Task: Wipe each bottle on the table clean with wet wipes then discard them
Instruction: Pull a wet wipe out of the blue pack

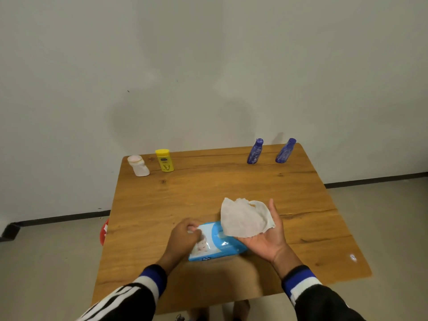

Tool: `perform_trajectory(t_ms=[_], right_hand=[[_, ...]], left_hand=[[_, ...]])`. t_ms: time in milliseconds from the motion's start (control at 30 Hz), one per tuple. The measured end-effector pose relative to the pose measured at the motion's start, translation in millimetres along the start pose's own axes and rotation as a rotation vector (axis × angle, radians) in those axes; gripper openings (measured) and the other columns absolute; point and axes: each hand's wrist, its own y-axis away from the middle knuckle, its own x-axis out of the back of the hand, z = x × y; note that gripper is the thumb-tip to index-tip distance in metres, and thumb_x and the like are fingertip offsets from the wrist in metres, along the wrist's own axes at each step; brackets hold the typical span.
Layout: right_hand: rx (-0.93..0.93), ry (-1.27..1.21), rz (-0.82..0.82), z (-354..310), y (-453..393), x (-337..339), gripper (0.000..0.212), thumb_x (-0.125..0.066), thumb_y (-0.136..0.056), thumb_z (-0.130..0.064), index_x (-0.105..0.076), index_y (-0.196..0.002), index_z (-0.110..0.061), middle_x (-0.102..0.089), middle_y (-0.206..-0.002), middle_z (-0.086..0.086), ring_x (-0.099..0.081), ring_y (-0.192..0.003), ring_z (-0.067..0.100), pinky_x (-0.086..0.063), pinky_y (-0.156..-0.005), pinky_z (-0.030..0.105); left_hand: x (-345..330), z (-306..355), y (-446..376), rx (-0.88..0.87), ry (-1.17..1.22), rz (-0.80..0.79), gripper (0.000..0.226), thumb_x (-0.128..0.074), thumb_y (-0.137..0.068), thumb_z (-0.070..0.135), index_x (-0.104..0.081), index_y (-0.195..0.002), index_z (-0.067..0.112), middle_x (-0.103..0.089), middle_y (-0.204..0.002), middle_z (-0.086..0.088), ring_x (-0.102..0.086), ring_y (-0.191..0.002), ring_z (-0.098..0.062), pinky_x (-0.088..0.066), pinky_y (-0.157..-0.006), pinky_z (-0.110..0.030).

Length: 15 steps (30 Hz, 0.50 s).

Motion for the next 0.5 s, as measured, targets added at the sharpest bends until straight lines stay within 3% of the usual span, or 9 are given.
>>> perform_trajectory(t_ms=[100,267,333,433,500], right_hand=[[-0.007,0.048,0.012,-6,4,1,0.091,-0.066,-0.08,-0.069,-0.035,-0.152,-0.023,-0.039,-0.155,0.014,-0.035,-0.143,0.035,-0.023,-0.117,0.055],[-0.004,0.088,0.029,-13,12,9,0.093,-0.062,-0.08,-0.072,-0.033,-0.153,-0.023,-0.036,-0.156,0.013,-0.032,-0.144,0.035,-0.019,-0.119,0.055],[-0.001,0.093,0.048,-15,15,11,0.092,-0.061,-0.08,-0.072,-0.033,-0.153,-0.022,-0.036,-0.156,0.014,-0.032,-0.144,0.035,-0.024,-0.117,0.055],[0.016,0.107,0.078,-18,18,11,0.092,-0.06,-0.081,-0.073,-0.037,-0.151,-0.02,-0.038,-0.155,0.015,-0.035,-0.142,0.036,-0.031,-0.113,0.056],[0.019,0.131,0.088,-21,20,11,0.091,-0.061,-0.081,-0.073,-0.04,-0.15,-0.018,-0.039,-0.154,0.016,-0.035,-0.142,0.036,-0.029,-0.115,0.056]], left_hand=[[8,-38,-14,0.395,0.112,-0.134,0.029,-0.059,-0.092,0.006,-0.049,-0.065,0.012,-0.042,-0.056,-0.003,-0.037,-0.043,-0.016,-0.031,-0.049,-0.026],[-4,-72,-27,0.532,0.279,-0.136,0.038,-0.057,-0.096,0.009,-0.04,-0.063,0.017,-0.029,-0.049,0.0,-0.02,-0.037,-0.011,-0.016,-0.042,-0.016],[-14,-72,-31,0.563,0.307,-0.138,0.033,-0.06,-0.097,0.01,-0.046,-0.067,0.014,-0.034,-0.052,-0.003,-0.025,-0.035,-0.012,-0.019,-0.042,-0.016],[-25,-65,-33,0.537,0.341,-0.094,0.008,-0.071,-0.085,0.003,-0.067,-0.083,-0.003,-0.064,-0.07,-0.016,-0.056,-0.044,-0.019,-0.038,-0.037,-0.019],[-32,-63,-35,0.521,0.393,-0.077,0.02,-0.078,-0.072,0.0,-0.071,-0.088,-0.011,-0.071,-0.079,-0.019,-0.066,-0.058,-0.024,-0.048,-0.043,-0.023]])
